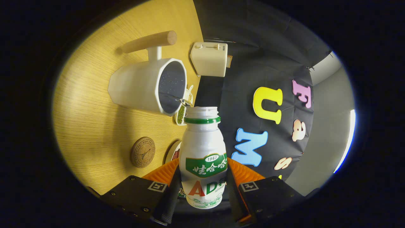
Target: Take the bottle from table, then pour the juice into the cup, finally place the bottle on the coaster
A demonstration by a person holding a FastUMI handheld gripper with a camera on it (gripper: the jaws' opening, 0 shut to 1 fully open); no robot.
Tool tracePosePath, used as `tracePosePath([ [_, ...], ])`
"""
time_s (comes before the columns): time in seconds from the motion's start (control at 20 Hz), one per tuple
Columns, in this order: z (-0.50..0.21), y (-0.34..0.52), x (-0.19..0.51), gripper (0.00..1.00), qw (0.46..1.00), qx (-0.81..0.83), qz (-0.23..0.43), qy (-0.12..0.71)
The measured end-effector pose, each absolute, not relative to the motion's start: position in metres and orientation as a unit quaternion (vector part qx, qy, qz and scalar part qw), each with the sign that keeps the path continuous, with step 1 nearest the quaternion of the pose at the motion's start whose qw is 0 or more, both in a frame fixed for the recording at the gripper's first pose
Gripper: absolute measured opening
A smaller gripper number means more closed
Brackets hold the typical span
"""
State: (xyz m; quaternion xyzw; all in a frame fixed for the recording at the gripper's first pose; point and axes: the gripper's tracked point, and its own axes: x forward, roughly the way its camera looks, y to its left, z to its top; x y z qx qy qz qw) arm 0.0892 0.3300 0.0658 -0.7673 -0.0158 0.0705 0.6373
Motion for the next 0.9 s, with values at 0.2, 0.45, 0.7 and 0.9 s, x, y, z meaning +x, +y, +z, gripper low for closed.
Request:
tracePosePath([
  [0.2,0.0677,0.3302,0.0899,0.69,0.635,-0.769,0.069,-0.017],
  [0.45,0.0709,0.3296,0.0892,0.69,0.632,-0.772,0.067,-0.019],
  [0.7,0.0736,0.3305,0.0875,0.69,0.627,-0.776,0.065,-0.022],
  [0.9,0.0763,0.3331,0.0874,0.69,0.622,-0.780,0.063,-0.024],
])
